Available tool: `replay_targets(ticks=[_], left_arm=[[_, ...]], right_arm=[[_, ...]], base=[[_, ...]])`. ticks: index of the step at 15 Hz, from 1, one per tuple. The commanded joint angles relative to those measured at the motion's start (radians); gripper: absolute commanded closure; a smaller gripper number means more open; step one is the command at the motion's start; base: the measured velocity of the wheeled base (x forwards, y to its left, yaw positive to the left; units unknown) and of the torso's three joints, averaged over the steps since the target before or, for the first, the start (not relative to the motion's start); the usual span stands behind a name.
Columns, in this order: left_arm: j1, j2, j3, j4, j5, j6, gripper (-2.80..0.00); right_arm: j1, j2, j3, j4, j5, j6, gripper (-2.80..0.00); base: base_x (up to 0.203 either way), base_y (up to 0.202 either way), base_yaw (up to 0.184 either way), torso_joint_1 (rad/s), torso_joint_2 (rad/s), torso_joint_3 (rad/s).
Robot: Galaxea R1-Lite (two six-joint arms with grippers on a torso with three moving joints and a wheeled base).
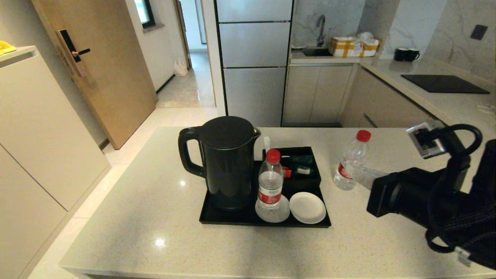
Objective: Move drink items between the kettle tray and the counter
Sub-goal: Pick up the bottled water
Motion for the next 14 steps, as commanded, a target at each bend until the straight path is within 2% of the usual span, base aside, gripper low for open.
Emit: replay_targets(ticks=[1,5,7,8,12,14], left_arm=[[0.001,0.001,0.002,0.0,0.0,0.0,0.0],[0.001,0.001,0.002,0.0,0.0,0.0,0.0],[0.001,0.001,0.002,0.0,0.0,0.0,0.0],[0.002,0.001,0.002,0.0,0.0,0.0,0.0],[0.001,0.001,0.002,0.0,0.0,0.0,0.0],[0.001,0.001,0.002,0.0,0.0,0.0,0.0]], right_arm=[[0.058,0.153,0.006,-0.079,-0.033,-0.001,0.0],[0.16,0.335,0.0,-0.262,-0.117,-0.009,0.0],[0.182,0.359,0.009,-0.272,-0.134,-0.009,0.0],[0.185,0.372,0.007,-0.275,-0.143,-0.009,-2.8],[0.191,0.441,0.003,-0.284,-0.141,-0.009,-2.8],[0.192,0.498,-0.001,-0.354,-0.145,-0.012,-2.8]], base=[[0.0,0.0,0.0,0.0,0.0,0.0],[0.0,0.0,0.0,0.0,0.0,0.0],[0.0,0.0,0.0,0.0,0.0,0.0],[0.0,0.0,0.0,0.0,0.0,0.0],[0.0,0.0,0.0,0.0,0.0,0.0],[0.0,0.0,0.0,0.0,0.0,0.0]])
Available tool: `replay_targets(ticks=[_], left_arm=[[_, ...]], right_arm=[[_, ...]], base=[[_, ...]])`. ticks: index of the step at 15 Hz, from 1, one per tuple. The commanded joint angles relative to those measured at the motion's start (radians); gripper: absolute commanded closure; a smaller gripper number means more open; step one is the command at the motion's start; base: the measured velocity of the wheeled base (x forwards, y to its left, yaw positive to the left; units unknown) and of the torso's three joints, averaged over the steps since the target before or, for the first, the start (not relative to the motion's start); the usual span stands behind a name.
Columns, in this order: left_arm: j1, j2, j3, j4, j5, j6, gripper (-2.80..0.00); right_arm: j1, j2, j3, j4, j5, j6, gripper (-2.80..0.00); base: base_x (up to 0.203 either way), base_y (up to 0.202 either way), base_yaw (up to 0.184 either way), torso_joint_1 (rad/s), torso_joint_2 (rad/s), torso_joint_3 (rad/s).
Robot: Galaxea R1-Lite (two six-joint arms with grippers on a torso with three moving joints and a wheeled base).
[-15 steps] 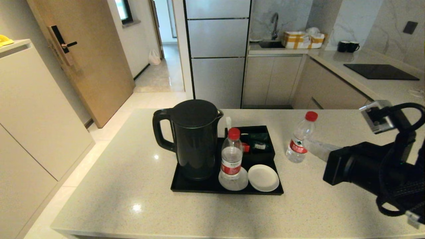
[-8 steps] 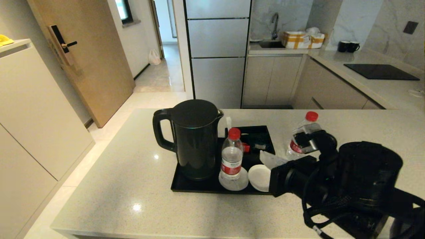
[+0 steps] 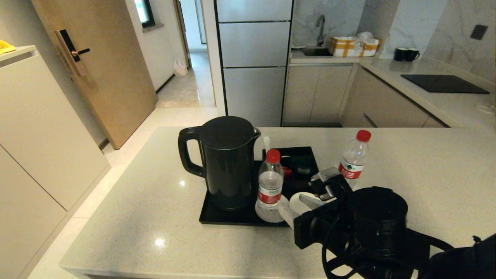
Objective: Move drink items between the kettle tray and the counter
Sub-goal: Pick up the bottled water
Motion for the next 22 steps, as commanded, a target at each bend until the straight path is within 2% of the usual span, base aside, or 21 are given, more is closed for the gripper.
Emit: replay_targets(ticks=[1,8,12,22], left_arm=[[0.001,0.001,0.002,0.0,0.0,0.0,0.0],[0.001,0.001,0.002,0.0,0.0,0.0,0.0],[0.002,0.001,0.002,0.0,0.0,0.0,0.0],[0.001,0.001,0.002,0.0,0.0,0.0,0.0]], right_arm=[[0.002,0.099,-0.005,-0.072,-0.004,-0.005,-2.8],[-0.019,0.199,-0.113,-0.097,-0.007,-0.016,-2.8],[-0.074,0.232,-0.183,-0.098,-0.007,-0.049,-2.8],[-0.098,0.332,-0.224,-0.145,-0.004,-0.047,-2.8]], base=[[0.0,0.0,0.0,0.0,0.0,0.0],[0.0,0.0,0.0,0.0,0.0,0.0],[0.0,0.0,0.0,0.0,0.0,0.0],[0.0,0.0,0.0,0.0,0.0,0.0]])
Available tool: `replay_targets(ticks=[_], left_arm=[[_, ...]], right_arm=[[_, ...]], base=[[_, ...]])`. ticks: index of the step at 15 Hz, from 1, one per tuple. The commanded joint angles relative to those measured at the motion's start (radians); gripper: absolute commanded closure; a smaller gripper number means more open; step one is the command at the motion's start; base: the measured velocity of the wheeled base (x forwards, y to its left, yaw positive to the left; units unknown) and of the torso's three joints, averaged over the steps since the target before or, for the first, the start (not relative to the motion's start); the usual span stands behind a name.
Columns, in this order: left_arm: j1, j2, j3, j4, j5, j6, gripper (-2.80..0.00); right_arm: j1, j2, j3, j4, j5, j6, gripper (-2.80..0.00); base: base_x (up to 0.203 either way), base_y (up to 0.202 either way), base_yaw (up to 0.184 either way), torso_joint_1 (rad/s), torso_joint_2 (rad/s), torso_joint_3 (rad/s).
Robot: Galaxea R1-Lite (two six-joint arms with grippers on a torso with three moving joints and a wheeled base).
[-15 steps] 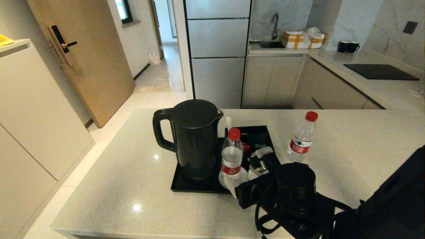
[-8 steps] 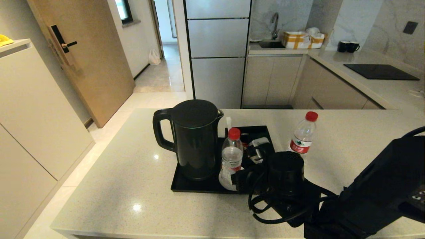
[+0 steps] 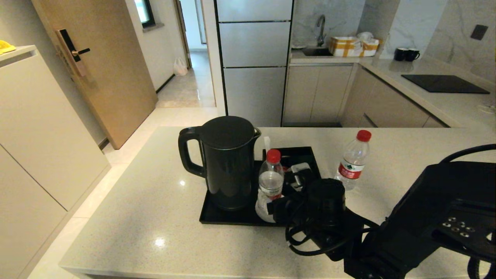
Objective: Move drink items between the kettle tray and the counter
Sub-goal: Pick up the bottled water
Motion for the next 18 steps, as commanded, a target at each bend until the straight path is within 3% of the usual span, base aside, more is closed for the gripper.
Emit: replay_targets(ticks=[1,16,17,18], left_arm=[[0.0,0.001,0.002,-0.001,0.0,0.0,0.0],[0.0,0.001,0.002,-0.001,0.0,0.0,0.0],[0.0,0.001,0.002,-0.001,0.0,0.0,0.0],[0.0,0.001,0.002,-0.001,0.0,0.0,0.0]], right_arm=[[0.0,0.023,-0.009,-0.008,-0.002,0.002,-2.8],[-0.039,0.109,-0.107,-0.02,0.01,0.002,-2.8],[-0.037,0.115,-0.111,-0.023,0.01,0.002,0.0],[-0.037,0.115,-0.115,-0.022,0.01,0.002,0.0]], base=[[0.0,0.0,0.0,0.0,0.0,0.0],[0.0,0.0,0.0,0.0,0.0,0.0],[0.0,0.0,0.0,0.0,0.0,0.0],[0.0,0.0,0.0,0.0,0.0,0.0]])
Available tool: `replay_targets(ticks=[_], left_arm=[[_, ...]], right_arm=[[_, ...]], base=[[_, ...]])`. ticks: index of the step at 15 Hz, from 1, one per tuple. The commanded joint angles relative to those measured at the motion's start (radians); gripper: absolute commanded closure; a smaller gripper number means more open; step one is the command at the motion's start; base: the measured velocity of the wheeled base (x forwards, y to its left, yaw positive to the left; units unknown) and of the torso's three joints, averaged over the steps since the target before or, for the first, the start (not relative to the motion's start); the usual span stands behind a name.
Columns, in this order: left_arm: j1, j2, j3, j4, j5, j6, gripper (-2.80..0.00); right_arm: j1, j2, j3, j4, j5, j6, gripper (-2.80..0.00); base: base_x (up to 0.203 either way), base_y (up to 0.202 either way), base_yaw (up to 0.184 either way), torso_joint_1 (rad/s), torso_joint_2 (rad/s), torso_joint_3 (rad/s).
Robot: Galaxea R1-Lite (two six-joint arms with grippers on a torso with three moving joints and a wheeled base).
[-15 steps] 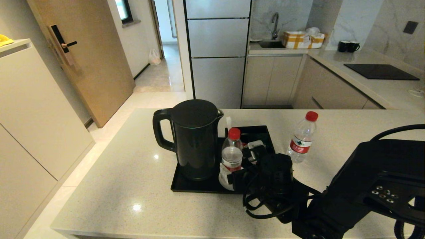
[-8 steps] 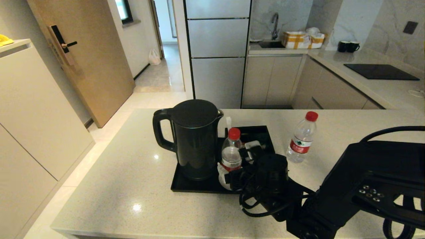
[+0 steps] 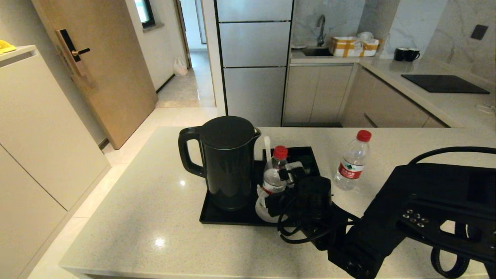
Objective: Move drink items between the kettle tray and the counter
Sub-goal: Pick up the bottled water, then place it on the right
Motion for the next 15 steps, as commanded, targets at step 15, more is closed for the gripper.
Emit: replay_targets(ticks=[15], left_arm=[[0.001,0.001,0.002,0.0,0.0,0.0,0.0]], right_arm=[[-0.026,-0.324,0.01,0.249,-0.017,-0.038,0.0]], base=[[0.0,0.0,0.0,0.0,0.0,0.0]])
